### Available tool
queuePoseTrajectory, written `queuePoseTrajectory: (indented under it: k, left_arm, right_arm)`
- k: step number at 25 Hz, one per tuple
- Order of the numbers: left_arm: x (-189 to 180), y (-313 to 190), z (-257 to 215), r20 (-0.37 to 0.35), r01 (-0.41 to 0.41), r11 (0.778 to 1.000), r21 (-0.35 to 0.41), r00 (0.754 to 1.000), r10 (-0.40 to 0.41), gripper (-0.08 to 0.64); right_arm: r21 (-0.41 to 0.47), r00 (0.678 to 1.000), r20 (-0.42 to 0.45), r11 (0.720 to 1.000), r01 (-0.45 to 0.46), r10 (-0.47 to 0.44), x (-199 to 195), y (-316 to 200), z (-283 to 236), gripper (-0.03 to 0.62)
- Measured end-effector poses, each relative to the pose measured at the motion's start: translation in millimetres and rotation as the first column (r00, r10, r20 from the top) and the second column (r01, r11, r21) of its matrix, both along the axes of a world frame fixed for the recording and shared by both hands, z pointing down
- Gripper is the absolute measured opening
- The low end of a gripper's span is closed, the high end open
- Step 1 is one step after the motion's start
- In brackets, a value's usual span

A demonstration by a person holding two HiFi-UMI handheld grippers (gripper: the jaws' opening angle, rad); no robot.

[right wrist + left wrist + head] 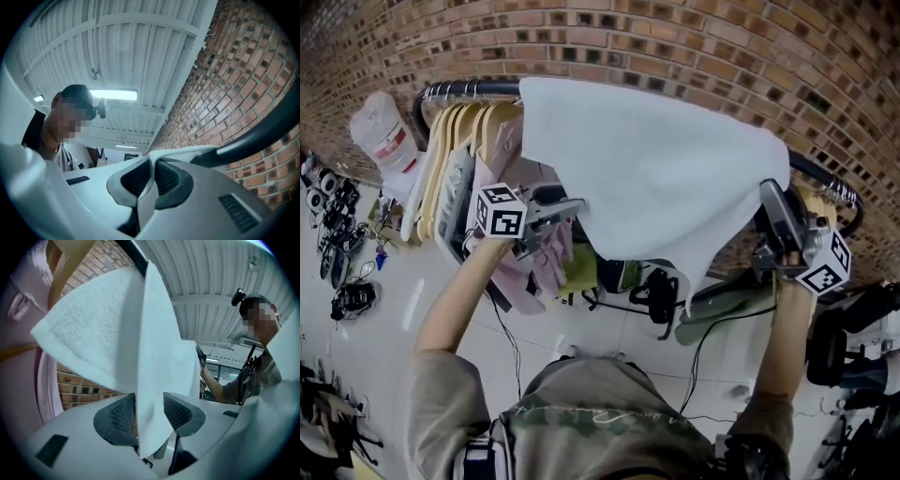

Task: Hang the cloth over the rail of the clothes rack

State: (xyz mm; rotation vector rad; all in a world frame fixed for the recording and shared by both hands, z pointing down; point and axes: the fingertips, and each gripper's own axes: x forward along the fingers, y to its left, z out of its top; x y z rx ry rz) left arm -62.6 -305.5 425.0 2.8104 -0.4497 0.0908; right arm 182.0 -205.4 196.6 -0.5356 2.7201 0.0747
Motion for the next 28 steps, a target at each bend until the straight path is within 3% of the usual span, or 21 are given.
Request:
queuePoseTrajectory:
  k: [4, 5, 6, 10, 14, 20, 28]
  left_arm:
    - [6, 12, -11, -0.009, -0.060, 0.997, 0.049, 0.998, 0.061, 0.158]
    - [6, 16, -16, -0.028, -0.068, 0.997, 0.048, 0.997, 0.070, 0.058]
    - [5, 20, -24, -0.055, -0.072, 0.996, 0.044, 0.996, 0.075, 0.018]
    - [-5, 40, -69, -0.167, -0.072, 0.994, 0.086, 0.982, 0.086, 0.018]
    - [-25, 44, -114, -0.210, -0.020, 0.984, 0.176, 0.976, 0.057, 0.018]
    - [-42, 43, -152, -0.181, 0.026, 0.964, 0.266, 0.983, 0.023, 0.018]
    - [-56, 20, -139, -0.118, 0.118, 0.968, 0.220, 0.989, -0.094, 0.018]
  right_arm:
    - [0.011, 1.000, -0.007, 1.000, -0.004, 0.004, 0, 1, 0, 0.018]
    - [0.007, 1.000, -0.007, 1.000, -0.005, 0.005, 2, 0, 2, 0.018]
    - [0.004, 1.000, -0.008, 1.000, -0.009, 0.009, 3, -1, 4, 0.018]
    - [0.007, 0.999, -0.014, 0.999, -0.035, 0.035, 13, -2, 9, 0.018]
    - [-0.005, 0.996, 0.006, 0.996, -0.085, 0.085, 26, -8, 16, 0.018]
    - [-0.030, 0.996, 0.000, 0.995, -0.092, 0.092, 27, -11, 29, 0.018]
    - [-0.042, 0.970, -0.150, 0.979, -0.197, 0.189, 26, -30, 57, 0.018]
